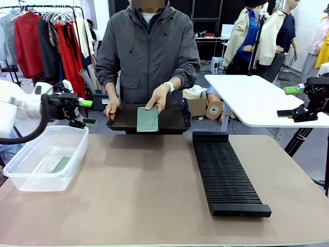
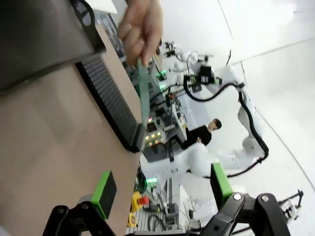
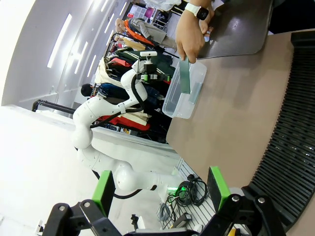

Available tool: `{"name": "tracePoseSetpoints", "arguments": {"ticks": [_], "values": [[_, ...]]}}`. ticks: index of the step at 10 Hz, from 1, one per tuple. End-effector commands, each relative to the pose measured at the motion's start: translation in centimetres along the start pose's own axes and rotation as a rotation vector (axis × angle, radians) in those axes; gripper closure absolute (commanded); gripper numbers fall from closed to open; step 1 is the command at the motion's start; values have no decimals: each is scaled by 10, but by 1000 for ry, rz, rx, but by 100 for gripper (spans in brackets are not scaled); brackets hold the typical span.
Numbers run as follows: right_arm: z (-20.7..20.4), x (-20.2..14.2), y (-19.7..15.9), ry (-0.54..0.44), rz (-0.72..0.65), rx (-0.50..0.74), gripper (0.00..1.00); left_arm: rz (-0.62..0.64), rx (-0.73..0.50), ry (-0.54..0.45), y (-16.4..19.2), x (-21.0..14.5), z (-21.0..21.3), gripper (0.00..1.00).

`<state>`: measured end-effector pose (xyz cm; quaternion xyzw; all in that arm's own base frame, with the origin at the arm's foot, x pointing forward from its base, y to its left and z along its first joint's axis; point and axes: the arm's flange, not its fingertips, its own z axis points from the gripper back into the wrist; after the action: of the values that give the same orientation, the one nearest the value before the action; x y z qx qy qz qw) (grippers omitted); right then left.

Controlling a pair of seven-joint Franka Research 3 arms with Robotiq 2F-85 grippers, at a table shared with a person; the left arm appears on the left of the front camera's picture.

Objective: Sort PCBs into racks and boxes based on the side picked up.
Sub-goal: Pick up the Blank PCB handed by the Human.

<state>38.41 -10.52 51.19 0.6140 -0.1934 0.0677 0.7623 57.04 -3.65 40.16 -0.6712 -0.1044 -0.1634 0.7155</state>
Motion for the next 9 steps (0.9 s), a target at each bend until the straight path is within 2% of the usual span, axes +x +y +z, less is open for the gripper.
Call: {"name": "tracePoseSetpoints", "arguments": {"ticks": [1, 6, 9], "values": [[-1, -2, 0, -9, 16, -5, 0, -29, -25, -68, 4, -10, -28, 0], [-1, -2, 0, -9, 16, -5, 0, -99, -43, -85, 9, -36, -84, 0], [-1, -2, 0, -9, 16, -5, 0, -145, -36, -116, 15, -37, -119, 0]]}}
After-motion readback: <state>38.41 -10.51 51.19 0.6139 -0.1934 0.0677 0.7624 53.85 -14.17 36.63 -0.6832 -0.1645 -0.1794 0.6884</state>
